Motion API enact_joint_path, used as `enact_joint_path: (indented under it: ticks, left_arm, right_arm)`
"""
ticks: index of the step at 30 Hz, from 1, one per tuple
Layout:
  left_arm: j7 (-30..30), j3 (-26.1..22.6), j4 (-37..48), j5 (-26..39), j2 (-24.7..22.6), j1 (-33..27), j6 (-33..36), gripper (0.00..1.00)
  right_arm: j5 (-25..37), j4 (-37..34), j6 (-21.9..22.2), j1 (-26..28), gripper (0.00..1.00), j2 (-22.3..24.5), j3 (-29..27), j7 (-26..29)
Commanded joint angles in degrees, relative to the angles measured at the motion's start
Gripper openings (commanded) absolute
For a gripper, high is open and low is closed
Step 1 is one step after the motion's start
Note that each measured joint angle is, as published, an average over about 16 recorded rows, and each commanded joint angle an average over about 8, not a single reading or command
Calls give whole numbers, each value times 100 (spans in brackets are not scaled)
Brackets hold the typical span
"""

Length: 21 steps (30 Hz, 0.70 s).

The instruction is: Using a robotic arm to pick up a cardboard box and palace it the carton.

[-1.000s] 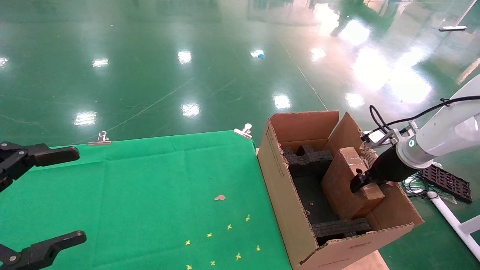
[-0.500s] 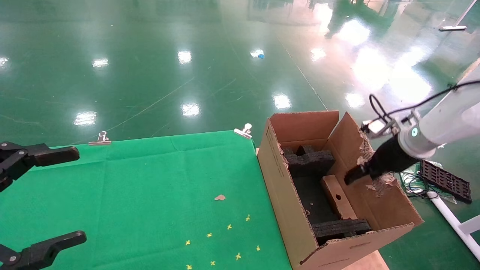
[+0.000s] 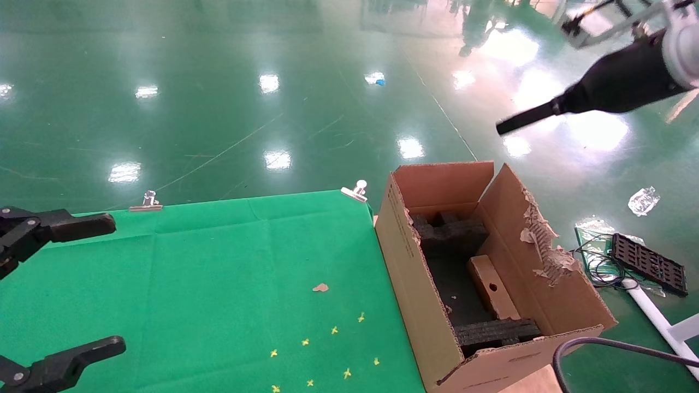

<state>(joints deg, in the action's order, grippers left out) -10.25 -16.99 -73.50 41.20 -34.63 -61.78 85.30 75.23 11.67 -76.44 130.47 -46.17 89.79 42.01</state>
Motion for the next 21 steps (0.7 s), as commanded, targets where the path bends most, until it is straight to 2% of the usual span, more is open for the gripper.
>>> enact_joint_path:
  ticks: [1,8,21]
  left_arm:
    - [0,-1,0,0,0,0,0,100]
    - [2,-3,3,-2,0,0,-2,100]
    - [5,-8,7,-4,1,-3,-1,100]
  right_arm:
    - [-119,163,-3,152,100,126,-85,-191]
    - [-349,673,125,7,100,363,-453,-550]
    - [-972,1824,-94,-1431,100,520,-1897,-1087]
